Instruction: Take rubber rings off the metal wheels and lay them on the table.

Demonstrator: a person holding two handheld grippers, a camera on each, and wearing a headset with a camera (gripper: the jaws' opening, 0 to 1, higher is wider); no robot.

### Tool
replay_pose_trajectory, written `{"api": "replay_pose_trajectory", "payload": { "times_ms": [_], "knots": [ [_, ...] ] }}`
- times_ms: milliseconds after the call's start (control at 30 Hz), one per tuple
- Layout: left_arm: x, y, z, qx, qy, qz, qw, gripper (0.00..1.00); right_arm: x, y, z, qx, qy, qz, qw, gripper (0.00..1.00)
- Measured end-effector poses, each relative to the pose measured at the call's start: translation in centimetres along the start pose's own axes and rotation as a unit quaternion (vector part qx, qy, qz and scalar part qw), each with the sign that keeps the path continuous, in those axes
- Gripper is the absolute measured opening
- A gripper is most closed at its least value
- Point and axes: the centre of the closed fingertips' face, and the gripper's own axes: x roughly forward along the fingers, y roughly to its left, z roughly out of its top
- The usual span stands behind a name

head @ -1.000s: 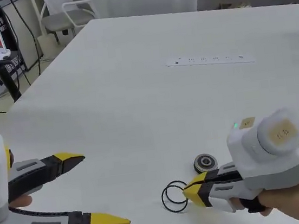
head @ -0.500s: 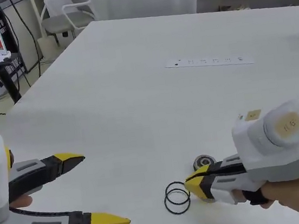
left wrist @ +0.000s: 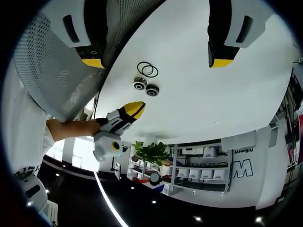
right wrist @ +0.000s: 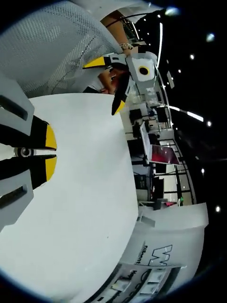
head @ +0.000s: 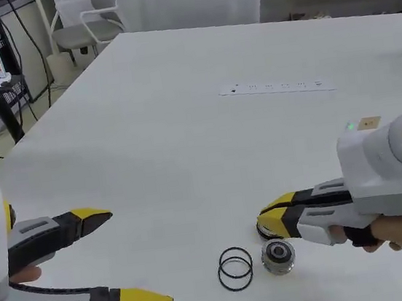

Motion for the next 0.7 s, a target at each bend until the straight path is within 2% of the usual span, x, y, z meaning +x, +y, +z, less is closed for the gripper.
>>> {"api": "replay_pose_trajectory", "payload": {
  "times_ms": [133, 200, 233, 333, 467, 700],
  "knots": [
    [0.1, -0.2, 0.0, 0.008, 0.003, -0.005, 1.0000, 0.86, -0.7, -0.4, 1.1, 0.004, -0.016, -0.002, 0.9999, 0.00],
    [0.1, -0.7, 0.4, 0.014, -0.001, -0.012, 0.9998, 0.87, -1.2, -0.9, 1.9, 0.004, -0.023, -0.007, 0.9997, 0.01],
    [0.1, -0.9, 0.9, 0.019, -0.009, -0.019, 0.9996, 0.87, -1.4, -1.0, 2.3, 0.001, -0.025, -0.009, 0.9996, 0.01],
    [0.1, -0.9, 1.2, 0.024, -0.013, -0.021, 0.9994, 0.88, -2.1, -1.5, 4.1, -0.023, -0.037, -0.015, 0.9989, 0.02],
    [0.3, -0.4, 0.8, 0.049, 0.011, -0.019, 0.9986, 0.87, -2.7, -2.3, 5.6, -0.042, -0.047, -0.026, 0.9977, 0.03],
    [0.5, -0.3, 3.5, 0.068, -0.008, -0.035, 0.9970, 0.88, -3.4, -4.1, 7.8, -0.036, -0.070, -0.035, 0.9963, 0.06]
  ]
}}
